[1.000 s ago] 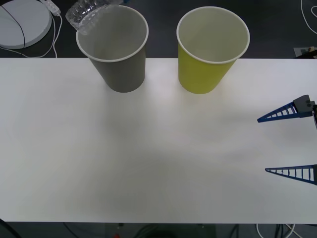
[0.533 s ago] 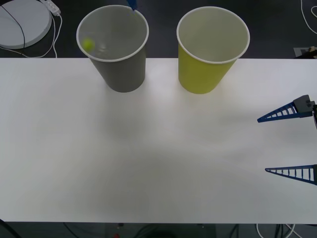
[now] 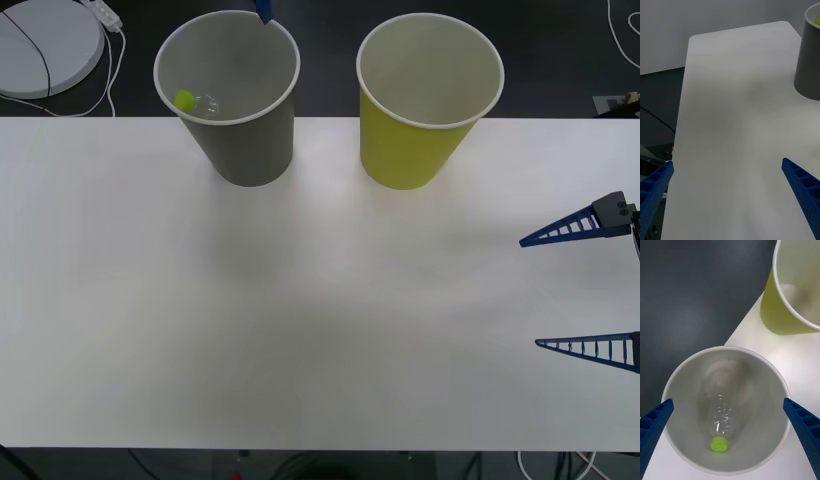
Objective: Put the can into the green bin and the plastic bottle into the gray bin
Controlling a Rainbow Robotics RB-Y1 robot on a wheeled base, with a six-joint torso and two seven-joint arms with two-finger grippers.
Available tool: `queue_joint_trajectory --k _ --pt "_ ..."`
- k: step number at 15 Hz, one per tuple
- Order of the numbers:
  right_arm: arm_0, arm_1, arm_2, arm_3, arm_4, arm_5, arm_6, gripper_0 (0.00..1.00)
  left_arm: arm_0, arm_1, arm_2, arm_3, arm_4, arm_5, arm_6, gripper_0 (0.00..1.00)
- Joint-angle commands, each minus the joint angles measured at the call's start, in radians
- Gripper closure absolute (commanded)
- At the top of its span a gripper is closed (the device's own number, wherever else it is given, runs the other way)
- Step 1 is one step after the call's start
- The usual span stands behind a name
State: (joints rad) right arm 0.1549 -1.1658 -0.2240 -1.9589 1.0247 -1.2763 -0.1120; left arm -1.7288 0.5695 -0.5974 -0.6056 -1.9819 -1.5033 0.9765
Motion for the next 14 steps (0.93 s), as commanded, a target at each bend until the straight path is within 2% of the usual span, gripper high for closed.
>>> queue_joint_trajectory --k 1,3,6,14 --pt "0.0 0.0 0.0 0.0 0.0 0.0 0.0 0.0 0.037 0.036 -0.001 -0.059 0.029 -0.002 -0.001 0.0" --pt "0.0 0.0 0.0 0.0 0.0 0.0 0.0 0.0 0.074 0.07 -0.001 -0.129 0.049 -0.006 0.005 0.0" --pt "0.0 0.0 0.0 0.0 0.0 0.0 0.0 0.0 0.138 0.142 -0.001 -0.227 0.135 -0.006 0.008 0.0" --pt "0.0 0.0 0.0 0.0 0.0 0.0 0.0 0.0 0.324 0.371 -0.001 -0.549 0.328 0.002 0.021 0.0"
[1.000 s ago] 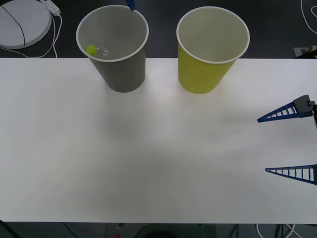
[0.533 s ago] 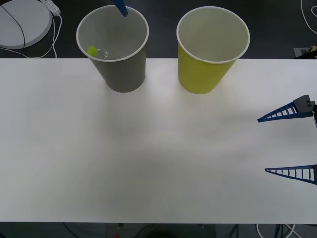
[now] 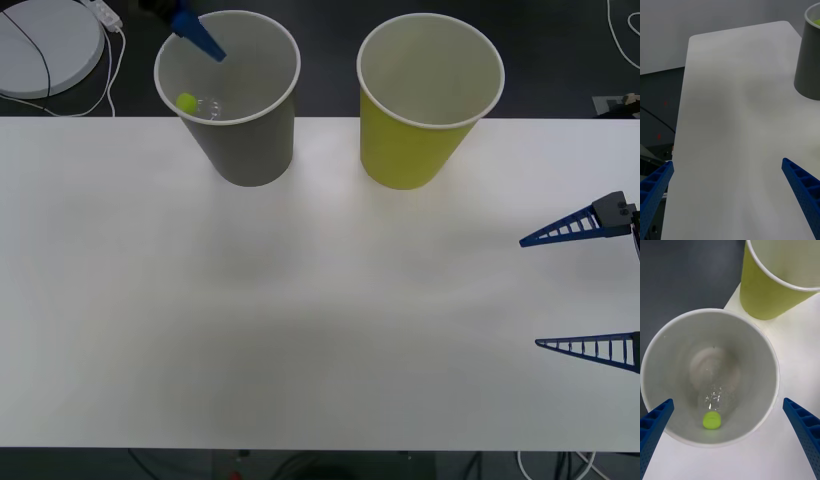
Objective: Put the can into the green bin and the plastic bottle into the gray bin
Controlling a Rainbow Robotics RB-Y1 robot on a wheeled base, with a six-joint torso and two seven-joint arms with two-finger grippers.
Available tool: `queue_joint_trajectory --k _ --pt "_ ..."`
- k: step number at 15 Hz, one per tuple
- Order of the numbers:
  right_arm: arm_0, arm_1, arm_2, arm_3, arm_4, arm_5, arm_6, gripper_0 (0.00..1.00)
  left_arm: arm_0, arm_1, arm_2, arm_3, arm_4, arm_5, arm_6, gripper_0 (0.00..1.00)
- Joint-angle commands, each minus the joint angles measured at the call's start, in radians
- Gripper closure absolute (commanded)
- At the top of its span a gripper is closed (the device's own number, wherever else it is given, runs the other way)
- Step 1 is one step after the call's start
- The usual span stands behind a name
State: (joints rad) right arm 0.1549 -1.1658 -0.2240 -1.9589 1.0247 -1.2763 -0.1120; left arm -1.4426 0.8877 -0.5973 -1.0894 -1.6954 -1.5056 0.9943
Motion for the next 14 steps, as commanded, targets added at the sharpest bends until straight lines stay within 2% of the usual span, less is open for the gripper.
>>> queue_joint_trajectory --k 1,5,7,11,14 --pt "0.0 0.0 0.0 0.0 0.0 0.0 0.0 0.0 0.057 0.082 -0.001 -0.098 0.069 0.01 0.003 0.0" --pt "0.0 0.0 0.0 0.0 0.0 0.0 0.0 0.0 0.179 0.22 0.014 -0.268 0.194 0.056 0.0 0.0" --pt "0.0 0.0 0.0 0.0 0.0 0.0 0.0 0.0 0.251 0.254 0.068 -0.339 0.212 0.062 -0.005 0.0" --pt "0.0 0.0 0.0 0.0 0.0 0.0 0.0 0.0 0.541 0.266 0.343 -0.532 0.211 0.062 -0.013 0.0" --pt "0.0 0.0 0.0 0.0 0.0 0.0 0.0 0.0 0.743 0.275 0.505 -0.669 0.226 0.062 -0.028 0.0"
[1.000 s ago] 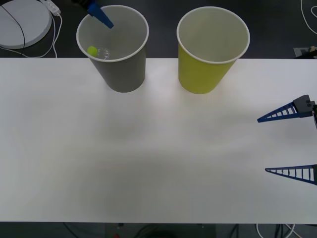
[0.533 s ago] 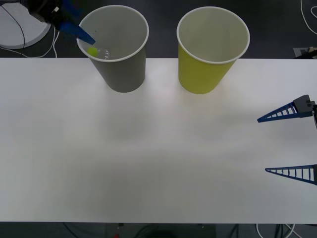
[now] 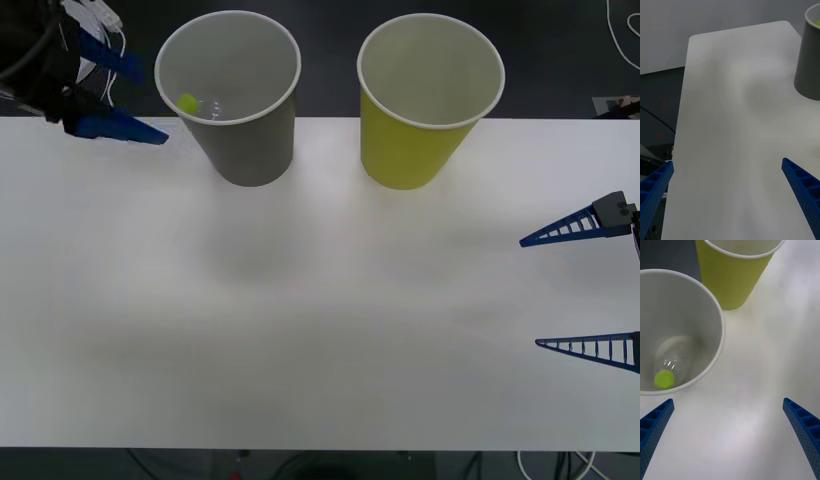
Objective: Put the can into the green bin and the plastic bottle into the gray bin
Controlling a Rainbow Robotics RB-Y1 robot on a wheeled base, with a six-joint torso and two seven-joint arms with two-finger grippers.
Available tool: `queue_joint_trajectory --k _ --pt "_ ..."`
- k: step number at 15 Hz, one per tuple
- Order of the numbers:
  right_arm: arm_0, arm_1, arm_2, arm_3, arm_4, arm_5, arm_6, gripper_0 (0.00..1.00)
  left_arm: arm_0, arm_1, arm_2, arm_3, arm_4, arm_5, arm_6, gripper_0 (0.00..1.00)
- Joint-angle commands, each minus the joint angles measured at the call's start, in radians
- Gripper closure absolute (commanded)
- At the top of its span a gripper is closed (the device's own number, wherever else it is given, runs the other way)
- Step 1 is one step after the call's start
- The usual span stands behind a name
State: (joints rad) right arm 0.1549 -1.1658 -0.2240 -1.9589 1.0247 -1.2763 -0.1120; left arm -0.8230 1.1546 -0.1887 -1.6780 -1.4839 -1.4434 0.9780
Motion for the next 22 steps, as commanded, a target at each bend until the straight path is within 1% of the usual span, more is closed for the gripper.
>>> queue_joint_trajectory --k 1,3,4,7,10,13,16,20,22 --pt "0.0 0.0 0.0 0.0 0.0 0.0 0.0 0.0 0.196 0.011 0.153 -0.118 0.033 0.0 -0.035 0.0" --pt "0.0 0.0 0.0 0.0 0.0 0.0 0.0 0.0 0.318 0.011 0.245 -0.151 0.077 0.0 -0.108 0.0" --pt "0.0 0.0 0.0 0.0 0.0 0.0 0.0 0.0 0.387 0.011 0.294 -0.157 0.113 -0.002 -0.171 0.0" --pt "0.0 0.0 0.0 0.0 0.0 0.0 0.0 0.0 0.551 0.013 0.396 -0.163 0.183 0.0 -0.334 0.0" --pt "0.0 0.0 0.0 0.0 0.0 0.0 0.0 0.0 0.691 0.013 0.479 -0.166 0.232 0.0 -0.482 0.0" --pt "0.0 0.0 0.0 0.0 0.0 0.0 0.0 0.0 0.806 0.011 0.529 -0.18 0.278 0.017 -0.602 0.0" --pt "0.0 0.0 0.0 0.0 0.0 0.0 0.0 0.0 0.887 0.011 0.554 -0.201 0.313 0.04 -0.694 0.0" --pt "0.0 0.0 0.0 0.0 0.0 0.0 0.0 0.0 0.967 0.011 0.552 -0.201 0.393 0.046 -0.814 0.0" --pt "0.0 0.0 0.0 0.0 0.0 0.0 0.0 0.0 0.999 0.011 0.554 -0.204 0.429 0.046 -0.84 0.0"
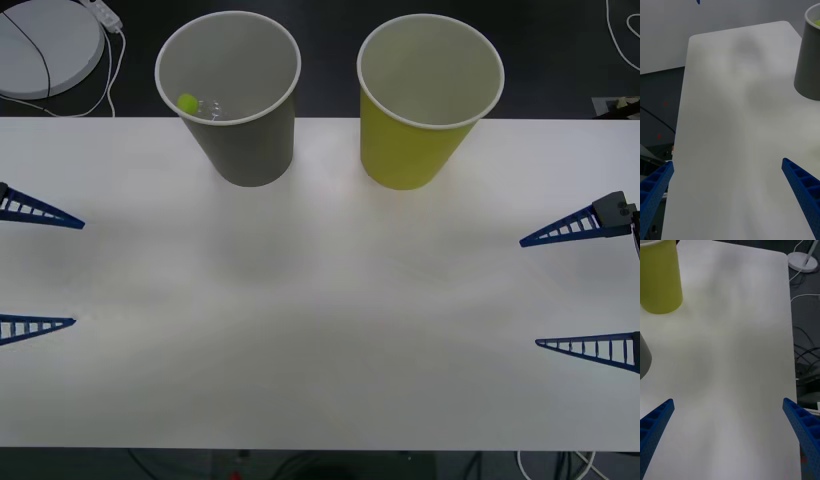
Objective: Put the can into the green bin and the plastic bottle into the gray bin
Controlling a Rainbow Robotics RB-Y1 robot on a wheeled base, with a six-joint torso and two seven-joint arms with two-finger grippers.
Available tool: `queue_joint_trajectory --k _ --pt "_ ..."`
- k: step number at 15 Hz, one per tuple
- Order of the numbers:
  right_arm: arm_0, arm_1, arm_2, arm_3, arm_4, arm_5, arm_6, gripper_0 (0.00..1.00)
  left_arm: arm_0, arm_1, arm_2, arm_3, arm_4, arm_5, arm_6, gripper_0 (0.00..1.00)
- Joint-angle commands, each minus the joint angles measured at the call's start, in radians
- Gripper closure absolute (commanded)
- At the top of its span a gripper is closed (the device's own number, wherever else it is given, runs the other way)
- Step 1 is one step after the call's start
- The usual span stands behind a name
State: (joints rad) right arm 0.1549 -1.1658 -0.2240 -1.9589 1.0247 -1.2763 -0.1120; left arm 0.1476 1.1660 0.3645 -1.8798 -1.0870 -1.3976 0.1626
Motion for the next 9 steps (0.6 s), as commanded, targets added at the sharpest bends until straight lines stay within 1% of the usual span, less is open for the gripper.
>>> queue_joint_trajectory --k 1,4,9 --pt "0.0 0.0 0.0 0.0 0.0 0.0 0.0 0.0 0.043 0.0 0.001 -0.005 0.045 0.0 -0.054 0.0" --pt "0.0 0.0 0.0 0.0 0.0 0.0 0.0 0.0 0.069 0.0 -0.001 -0.007 0.073 0.0 -0.077 0.0" --pt "0.0 0.0 0.0 0.0 0.0 0.0 0.0 0.0 0.076 0.0 0.001 -0.007 0.079 0.0 -0.087 0.0"
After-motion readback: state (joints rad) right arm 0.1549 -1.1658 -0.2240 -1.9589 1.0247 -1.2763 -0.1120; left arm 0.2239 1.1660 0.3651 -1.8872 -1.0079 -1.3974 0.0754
